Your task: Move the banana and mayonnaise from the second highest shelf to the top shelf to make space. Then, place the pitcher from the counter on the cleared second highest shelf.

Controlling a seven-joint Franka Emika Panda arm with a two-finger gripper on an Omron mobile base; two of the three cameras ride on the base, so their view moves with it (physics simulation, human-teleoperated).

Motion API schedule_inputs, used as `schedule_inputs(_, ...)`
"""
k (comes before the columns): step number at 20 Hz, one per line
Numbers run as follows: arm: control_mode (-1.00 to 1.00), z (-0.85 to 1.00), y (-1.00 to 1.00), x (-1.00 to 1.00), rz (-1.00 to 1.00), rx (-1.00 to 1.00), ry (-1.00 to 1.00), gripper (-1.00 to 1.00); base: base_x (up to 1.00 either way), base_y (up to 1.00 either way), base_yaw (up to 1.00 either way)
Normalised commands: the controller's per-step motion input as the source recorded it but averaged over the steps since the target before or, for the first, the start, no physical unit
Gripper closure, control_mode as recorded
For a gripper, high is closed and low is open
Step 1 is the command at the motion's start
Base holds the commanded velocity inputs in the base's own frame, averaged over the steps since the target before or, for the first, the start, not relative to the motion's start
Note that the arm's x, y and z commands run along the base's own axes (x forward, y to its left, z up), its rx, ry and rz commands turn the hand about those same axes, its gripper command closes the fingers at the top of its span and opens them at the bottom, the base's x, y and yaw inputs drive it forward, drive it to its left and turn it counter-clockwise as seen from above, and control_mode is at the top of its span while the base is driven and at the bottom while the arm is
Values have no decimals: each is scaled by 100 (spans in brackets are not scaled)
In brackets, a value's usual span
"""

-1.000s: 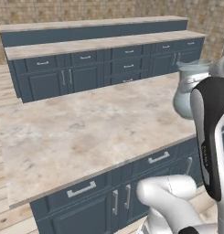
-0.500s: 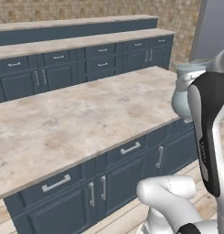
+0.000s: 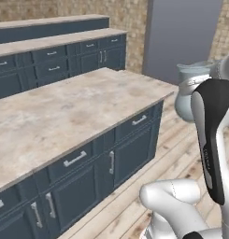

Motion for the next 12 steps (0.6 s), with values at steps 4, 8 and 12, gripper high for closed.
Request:
schedule_inputs(4,100,0,0,0,0,0,0,100,-1,-92,-41)
schedule_inputs(8,100,0,0,0,0,0,0,100,1,-68,-39)
schedule_inputs(12,100,0,0,0,0,0,0,100,25,-41,-32)
